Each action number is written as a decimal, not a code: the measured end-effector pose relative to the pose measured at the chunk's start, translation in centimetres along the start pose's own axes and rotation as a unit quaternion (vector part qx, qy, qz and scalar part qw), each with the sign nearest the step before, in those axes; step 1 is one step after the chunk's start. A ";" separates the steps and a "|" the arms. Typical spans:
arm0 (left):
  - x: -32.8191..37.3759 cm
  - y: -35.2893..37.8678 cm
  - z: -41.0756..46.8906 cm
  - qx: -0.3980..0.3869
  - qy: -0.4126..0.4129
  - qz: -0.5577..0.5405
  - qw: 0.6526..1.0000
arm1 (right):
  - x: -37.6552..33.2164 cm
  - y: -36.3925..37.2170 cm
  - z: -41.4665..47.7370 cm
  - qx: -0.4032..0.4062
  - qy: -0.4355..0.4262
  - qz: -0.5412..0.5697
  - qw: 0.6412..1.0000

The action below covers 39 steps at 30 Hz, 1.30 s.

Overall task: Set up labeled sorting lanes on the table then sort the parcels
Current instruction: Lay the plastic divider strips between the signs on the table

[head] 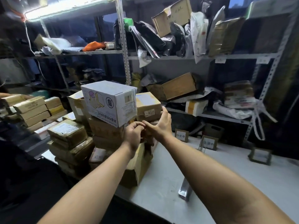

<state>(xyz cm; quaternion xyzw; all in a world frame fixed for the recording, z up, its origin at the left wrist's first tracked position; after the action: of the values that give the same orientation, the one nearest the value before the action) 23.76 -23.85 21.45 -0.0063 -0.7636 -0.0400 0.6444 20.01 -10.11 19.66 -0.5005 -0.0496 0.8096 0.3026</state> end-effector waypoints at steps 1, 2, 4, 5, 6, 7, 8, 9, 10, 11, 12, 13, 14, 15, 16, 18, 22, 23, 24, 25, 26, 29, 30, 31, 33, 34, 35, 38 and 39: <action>-0.7 1.2 0.4 -0.005 -0.008 0.013 1.000 | 1.1 -1.1 -0.3 0.004 0.009 -0.014 1.000; -1.5 2.5 0.9 -0.013 -0.018 0.031 0.999 | 2.4 -2.2 -0.7 0.009 0.019 -0.028 0.999; -3.8 5.2 2.2 -0.039 -0.052 0.078 0.995 | 5.5 -4.6 -1.7 0.023 0.053 -0.060 0.997; -5.3 6.7 2.9 -0.058 -0.078 0.110 0.989 | 7.4 -5.8 -2.3 0.026 0.073 -0.079 0.994; -6.9 8.1 3.4 -0.075 -0.105 0.146 0.981 | 9.4 -7.0 -3.1 0.025 0.098 -0.100 0.990; -8.7 9.4 3.8 -0.089 -0.132 0.176 0.971 | 11.4 -8.2 -4.0 0.021 0.127 -0.124 0.984; -10.5 10.5 4.2 -0.104 -0.157 0.198 0.962 | 13.4 -9.4 -5.1 0.015 0.158 -0.149 0.976; -12.4 11.6 4.6 -0.119 -0.178 0.213 0.953 | 15.5 -10.5 -6.2 0.009 0.186 -0.172 0.967; -14.3 12.5 4.9 -0.134 -0.194 0.231 0.944 | 17.3 -11.5 -7.5 0.004 0.210 -0.187 0.960; -16.1 13.4 5.2 -0.144 -0.201 0.255 0.935 | 19.1 -12.3 -8.6 -0.004 0.233 -0.196 0.953; -17.8 14.2 5.6 -0.149 -0.202 0.287 0.924 | 20.8 -12.9 -9.6 -0.016 0.253 -0.201 0.946; -19.1 14.9 6.0 -0.151 -0.203 0.320 0.913 | 22.4 -13.1 -10.3 -0.031 0.271 -0.202 0.941; -20.1 15.7 6.2 -0.152 -0.207 0.344 0.903 | 23.8 -13.2 -10.8 -0.046 0.289 -0.196 0.936; -20.9 16.4 6.4 -0.153 -0.214 0.363 0.894 | 25.0 -13.1 -11.1 -0.057 0.302 -0.186 0.933; -21.5 17.1 6.6 -0.157 -0.225 0.378 0.884 | 26.0 -12.9 -11.1 -0.067 0.312 -0.173 0.932; -23.0 18.6 7.4 -0.163 -0.249 0.393 0.870 | 28.1 -12.3 -10.7 -0.092 0.323 -0.145 0.931; -24.4 20.8 8.8 -0.147 -0.246 0.394 0.873 | 30.8 -11.1 -9.4 -0.140 0.320 -0.076 0.934; -24.7 21.2 9.2 -0.140 -0.223 0.399 0.878 | 31.4 -10.8 -9.0 -0.150 0.314 -0.059 0.936; -24.9 21.6 9.4 -0.132 -0.196 0.409 0.881 | 31.9 -10.6 -8.5 -0.158 0.305 -0.047 0.938; -25.1 21.9 9.5 -0.125 -0.172 0.427 0.879 | 32.3 -10.4 -8.1 -0.165 0.297 -0.040 0.940; -25.2 22.2 9.5 -0.119 -0.153 0.446 0.874 | 32.4 -10.4 -7.7 -0.169 0.292 -0.038 0.941; -25.5 22.3 9.3 -0.094 -0.122 0.495 0.855 | 32.6 -10.7 -6.5 -0.163 0.288 -0.047 0.942; -25.4 22.1 9.2 -0.085 -0.113 0.511 0.848 | 32.5 -10.8 -6.2 -0.165 0.285 -0.053 0.943; -25.3 21.9 9.2 -0.076 -0.108 0.525 0.841 | 32.4 -10.8 -5.8 -0.170 0.285 -0.062 0.941; -25.1 21.3 9.3 -0.053 -0.112 0.541 0.832 | 32.4 -10.8 -5.0 -0.184 0.287 -0.084 0.936; -25.1 20.9 9.3 -0.041 -0.117 0.541 0.832 | 32.4 -10.6 -4.7 -0.193 0.286 -0.093 0.934; -25.0 20.5 9.3 -0.032 -0.126 0.535 0.835 | 32.2 -10.4 -4.4 -0.205 0.284 -0.100 0.931; -25.0 19.3 9.5 -0.019 -0.157 0.493 0.855 | 31.8 -9.7 -4.0 -0.237 0.277 -0.119 0.924; -24.9 19.0 9.6 -0.021 -0.168 0.480 0.861 | 31.8 -9.6 -3.9 -0.247 0.273 -0.135 0.920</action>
<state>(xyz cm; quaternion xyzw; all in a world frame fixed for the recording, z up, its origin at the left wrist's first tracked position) 19.66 -3.16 -3.67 -0.3926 -0.7614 0.2600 0.4456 17.48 14.01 -3.43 -0.7495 -0.2306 0.5552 0.2770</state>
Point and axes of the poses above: each hand's wrist, its own z-axis towards the middle knuckle, its own y-axis out of the palm, x = y × z, the point moved 2 cm from there along z, towards the middle knuckle, and after that the axes turned 14 degrees about -y, right-handed, at the moved point
